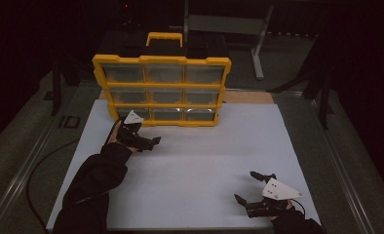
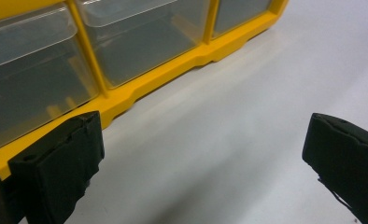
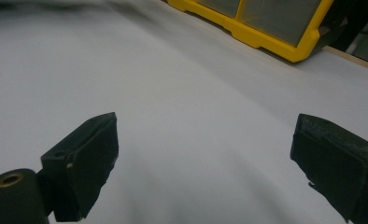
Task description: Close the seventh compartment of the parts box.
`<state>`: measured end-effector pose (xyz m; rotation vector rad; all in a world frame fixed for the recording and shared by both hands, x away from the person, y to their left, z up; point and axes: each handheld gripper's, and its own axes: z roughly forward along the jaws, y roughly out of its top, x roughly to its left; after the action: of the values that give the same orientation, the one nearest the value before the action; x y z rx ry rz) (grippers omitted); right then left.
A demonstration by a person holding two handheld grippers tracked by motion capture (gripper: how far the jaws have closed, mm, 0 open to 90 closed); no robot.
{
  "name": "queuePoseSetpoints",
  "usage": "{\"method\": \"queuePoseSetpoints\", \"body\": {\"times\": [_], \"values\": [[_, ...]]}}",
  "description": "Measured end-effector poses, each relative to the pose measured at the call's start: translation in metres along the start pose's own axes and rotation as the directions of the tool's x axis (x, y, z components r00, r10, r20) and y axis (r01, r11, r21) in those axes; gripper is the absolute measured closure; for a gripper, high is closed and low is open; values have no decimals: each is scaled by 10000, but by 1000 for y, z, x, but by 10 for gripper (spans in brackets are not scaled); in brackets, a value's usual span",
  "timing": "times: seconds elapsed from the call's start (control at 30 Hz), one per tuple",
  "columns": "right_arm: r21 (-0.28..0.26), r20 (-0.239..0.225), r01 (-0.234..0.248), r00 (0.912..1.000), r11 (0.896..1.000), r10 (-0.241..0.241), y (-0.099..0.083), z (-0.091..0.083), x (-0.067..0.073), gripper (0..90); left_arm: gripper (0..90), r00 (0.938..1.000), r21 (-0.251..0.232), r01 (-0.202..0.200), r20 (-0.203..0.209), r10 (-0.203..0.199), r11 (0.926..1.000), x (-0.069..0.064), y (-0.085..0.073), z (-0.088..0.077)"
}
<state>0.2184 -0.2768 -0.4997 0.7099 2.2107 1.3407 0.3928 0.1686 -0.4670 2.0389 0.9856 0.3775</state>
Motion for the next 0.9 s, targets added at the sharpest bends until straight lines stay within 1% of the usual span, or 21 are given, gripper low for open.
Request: {"method": "queuePoseSetpoints", "body": {"times": [0.07,0.17,0.23,0.27,0.3,0.4,0.43,0.47,0.57,0.67,0.73,0.77,0.9], "values": [[35,-8,27,10000,10000,-27,0,0,1,78,0,9999,15,-98,86,97,10000,-2,1,-2],[17,16,38,10000,10000,-38,1,0,1,78,0,9994,38,-337,90,337,9994,-5,2,-5],[25,18,44,10000,10000,-44,1,0,1,78,0,9991,16,-405,111,405,9992,-6,2,-8],[37,17,38,10000,10000,-38,1,0,1,78,0,9993,-72,-311,203,313,9995,-7,3,-10],[45,15,25,10000,10000,-25,1,0,1,78,0,9993,-123,-313,220,315,9994,-7,3,-12],[48,16,28,10000,10000,-28,0,0,1,78,0,9989,-206,-410,227,415,9989,-9,3,-16],[40,5,17,10000,10000,-17,0,0,1,78,0,9986,-220,-429,287,435,9988,-9,2,-17],[43,14,-16,10000,10000,16,0,0,1,78,0,9985,-161,-477,279,481,9987,-10,1,-18],[48,-3,-28,10000,10000,28,0,0,1,78,0,9977,-274,-601,300,609,9978,-11,-1,-23],[54,-3,-19,10000,10000,19,0,1,1,78,0,9977,-385,-588,321,601,9975,-11,-3,-27],[60,-15,-11,10000,10000,11,0,1,1,78,0,9977,-373,-586,322,598,9976,-12,-3,-30],[64,-11,29,10000,10000,-29,0,1,1,78,0,9976,-447,-633,269,645,9970,-13,-4,-32],[64,-16,26,10000,10000,-26,0,2,1,78,0,9967,-381,-746,292,757,9965,-15,-6,-38]]}}
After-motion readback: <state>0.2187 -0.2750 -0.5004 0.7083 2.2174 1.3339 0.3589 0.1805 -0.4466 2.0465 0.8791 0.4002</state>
